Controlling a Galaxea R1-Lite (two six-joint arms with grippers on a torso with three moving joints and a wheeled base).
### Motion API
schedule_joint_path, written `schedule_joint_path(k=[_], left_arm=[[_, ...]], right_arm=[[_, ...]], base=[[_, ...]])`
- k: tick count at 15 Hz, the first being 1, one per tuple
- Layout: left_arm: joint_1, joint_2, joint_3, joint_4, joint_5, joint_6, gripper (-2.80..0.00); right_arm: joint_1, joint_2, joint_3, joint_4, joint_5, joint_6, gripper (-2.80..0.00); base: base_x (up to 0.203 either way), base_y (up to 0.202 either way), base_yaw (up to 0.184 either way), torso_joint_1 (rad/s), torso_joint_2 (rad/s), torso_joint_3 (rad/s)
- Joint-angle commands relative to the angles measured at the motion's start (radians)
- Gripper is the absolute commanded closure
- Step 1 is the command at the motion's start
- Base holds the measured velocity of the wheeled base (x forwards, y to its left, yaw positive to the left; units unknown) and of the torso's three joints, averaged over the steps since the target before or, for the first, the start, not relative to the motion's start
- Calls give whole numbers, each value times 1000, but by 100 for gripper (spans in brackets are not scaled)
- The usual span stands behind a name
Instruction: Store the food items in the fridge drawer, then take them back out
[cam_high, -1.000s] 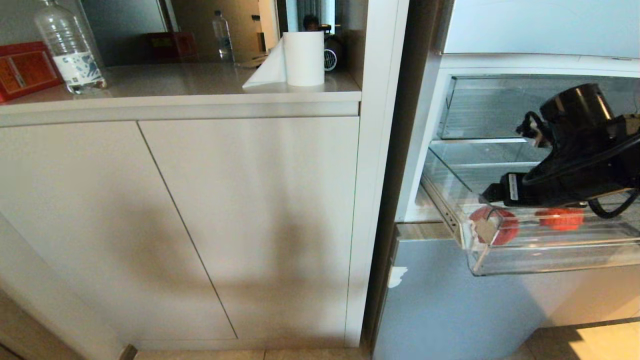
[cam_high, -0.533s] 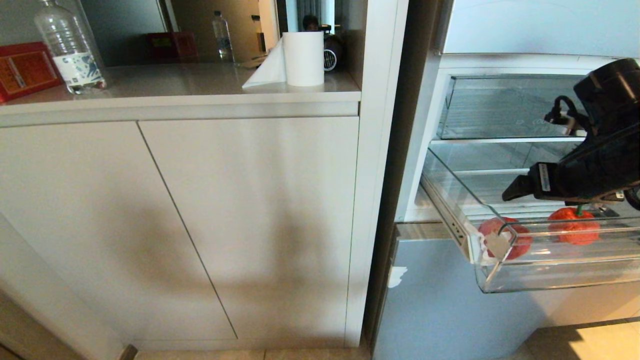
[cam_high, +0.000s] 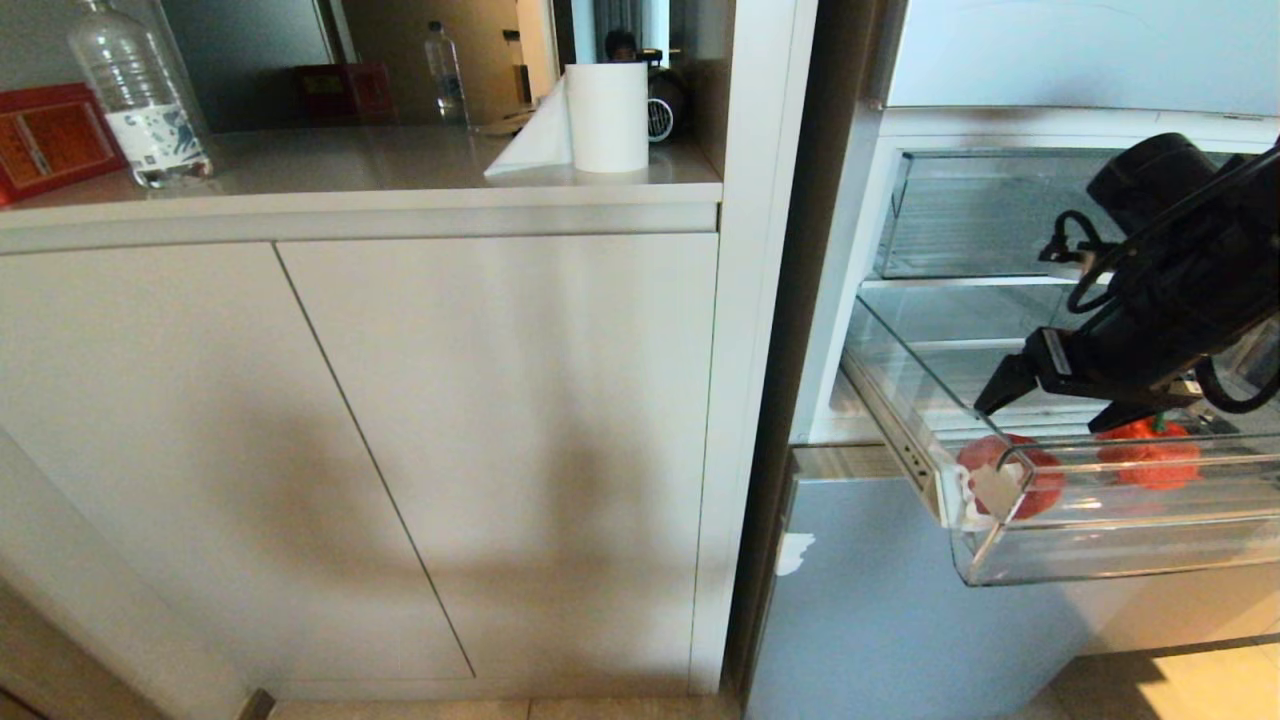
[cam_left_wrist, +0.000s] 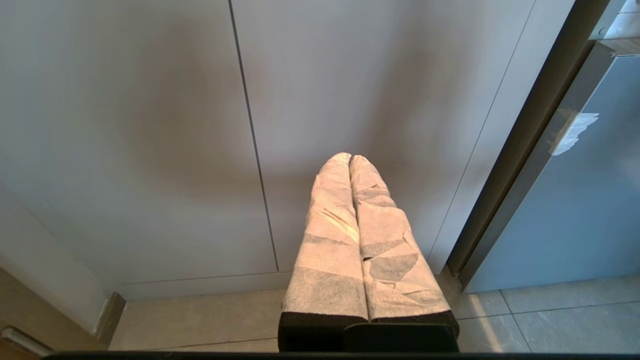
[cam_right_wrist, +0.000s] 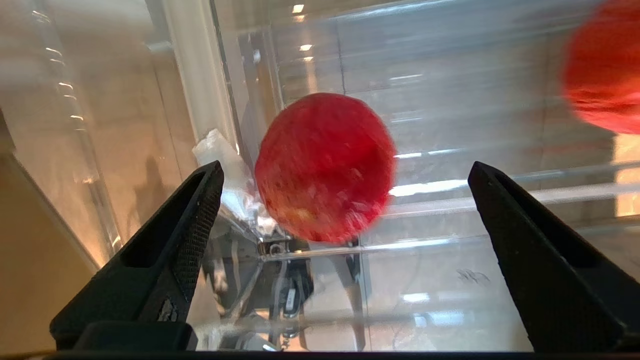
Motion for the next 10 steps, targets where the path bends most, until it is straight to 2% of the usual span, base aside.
schedule_joint_path(k=[1,4,10], left_arm=[[0,2,2,0,0,0,0],[0,2,2,0,0,0,0],[0,2,2,0,0,0,0]], right_arm=[[-2,73,-12,13,7,0,-280],[-3,77,-12,45,39,-10,-280],[-45,77,-18,131,40,-64,-280]], base=[[0,0,0,0,0,0],[0,0,0,0,0,0],[0,0,0,0,0,0]])
